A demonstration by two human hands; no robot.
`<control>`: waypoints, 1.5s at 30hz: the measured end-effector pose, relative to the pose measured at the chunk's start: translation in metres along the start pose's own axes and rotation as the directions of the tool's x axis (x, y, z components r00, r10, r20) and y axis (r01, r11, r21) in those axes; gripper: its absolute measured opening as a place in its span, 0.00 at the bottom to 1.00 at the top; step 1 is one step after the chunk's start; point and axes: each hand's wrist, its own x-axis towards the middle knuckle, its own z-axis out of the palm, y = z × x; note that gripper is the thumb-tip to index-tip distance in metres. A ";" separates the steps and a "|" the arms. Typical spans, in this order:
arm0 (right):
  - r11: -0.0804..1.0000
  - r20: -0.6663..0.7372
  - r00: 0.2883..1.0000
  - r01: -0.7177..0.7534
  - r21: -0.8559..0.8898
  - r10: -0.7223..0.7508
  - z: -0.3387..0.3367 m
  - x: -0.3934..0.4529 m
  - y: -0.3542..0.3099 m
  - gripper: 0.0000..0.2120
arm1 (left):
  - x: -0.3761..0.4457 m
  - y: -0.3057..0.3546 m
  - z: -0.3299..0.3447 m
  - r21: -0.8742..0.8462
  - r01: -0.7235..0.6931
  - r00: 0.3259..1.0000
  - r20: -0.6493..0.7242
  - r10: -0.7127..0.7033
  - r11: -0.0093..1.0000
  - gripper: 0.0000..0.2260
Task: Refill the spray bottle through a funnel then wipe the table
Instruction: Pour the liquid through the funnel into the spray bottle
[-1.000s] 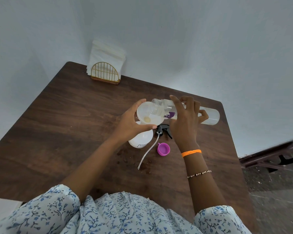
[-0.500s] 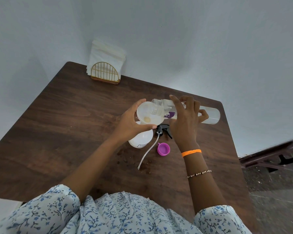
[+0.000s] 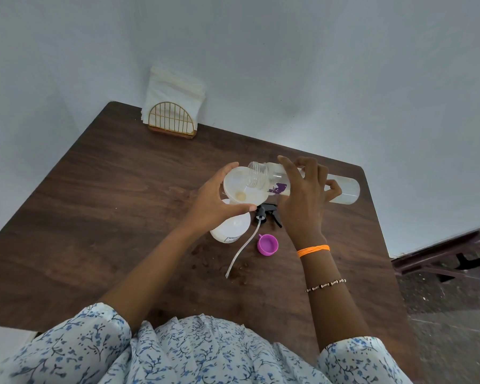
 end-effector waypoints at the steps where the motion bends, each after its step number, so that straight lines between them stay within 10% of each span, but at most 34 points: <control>1: 1.000 0.002 1.000 0.000 -0.006 0.000 0.000 0.000 0.000 0.39 | 0.000 0.000 0.000 0.000 -0.001 1.000 0.000 0.001 1.000 0.38; 45: 1.000 -0.008 1.000 -0.009 0.010 0.009 -0.001 -0.001 0.002 0.39 | 0.000 0.000 0.000 0.055 -0.002 1.000 -0.016 0.003 0.998 0.39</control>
